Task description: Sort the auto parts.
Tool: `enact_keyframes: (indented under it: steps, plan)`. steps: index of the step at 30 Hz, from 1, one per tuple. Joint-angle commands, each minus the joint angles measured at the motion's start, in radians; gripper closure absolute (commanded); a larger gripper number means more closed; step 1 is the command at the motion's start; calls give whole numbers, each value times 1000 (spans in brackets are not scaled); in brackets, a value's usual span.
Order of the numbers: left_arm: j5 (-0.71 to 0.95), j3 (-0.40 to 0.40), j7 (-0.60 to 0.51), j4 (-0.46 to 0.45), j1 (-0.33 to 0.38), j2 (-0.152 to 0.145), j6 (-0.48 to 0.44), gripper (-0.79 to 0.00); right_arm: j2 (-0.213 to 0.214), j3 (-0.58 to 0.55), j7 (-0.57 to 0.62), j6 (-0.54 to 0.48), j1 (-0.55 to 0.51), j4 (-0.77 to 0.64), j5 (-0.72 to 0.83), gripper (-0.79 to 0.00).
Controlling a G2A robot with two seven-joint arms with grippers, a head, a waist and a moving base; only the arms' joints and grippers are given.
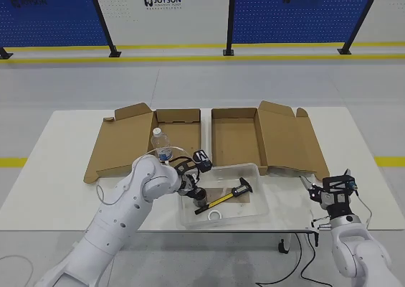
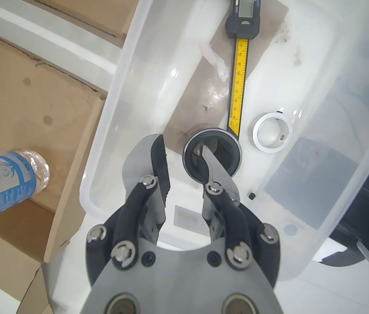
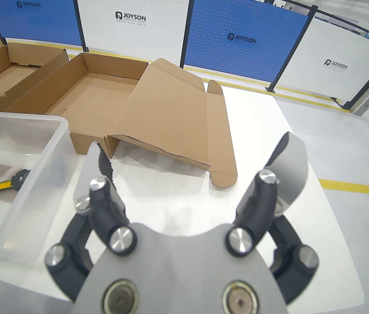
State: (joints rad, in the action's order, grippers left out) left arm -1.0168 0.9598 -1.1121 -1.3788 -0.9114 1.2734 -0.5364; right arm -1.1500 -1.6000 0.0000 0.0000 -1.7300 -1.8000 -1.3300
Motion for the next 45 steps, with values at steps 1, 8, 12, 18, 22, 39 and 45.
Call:
enact_keyframes:
  steps: [1, 8, 12, 18, 22, 39, 45]
  plan:
    - [1, -9, 1, 6, 1, 0, 3, -228, 0, 0, 0, 0, 0, 0, 0, -785]
    - [5, -39, 10, 44, 16, 5, 14, -240, 0, 0, 0, 0, 0, 0, 0, -785]
    - [9, -59, 13, 73, 32, 9, 21, -243, 0, 0, 0, 0, 0, 0, 0, -785]
    - [13, -91, 35, 124, 57, 18, 26, -215, 0, 0, 0, 0, 0, 0, 0, -785]
    - [19, -108, 48, 151, 71, 24, 29, -185, 0, 0, 0, 0, 0, 0, 0, -785]
    - [-27, -52, 146, 53, 20, -2, 63, 0, 0, 0, 0, 0, 0, 0, 0, -785]
    - [-48, 14, 167, -77, -55, -28, 69, 0, 0, 0, 0, 0, 0, 0, 0, -785]
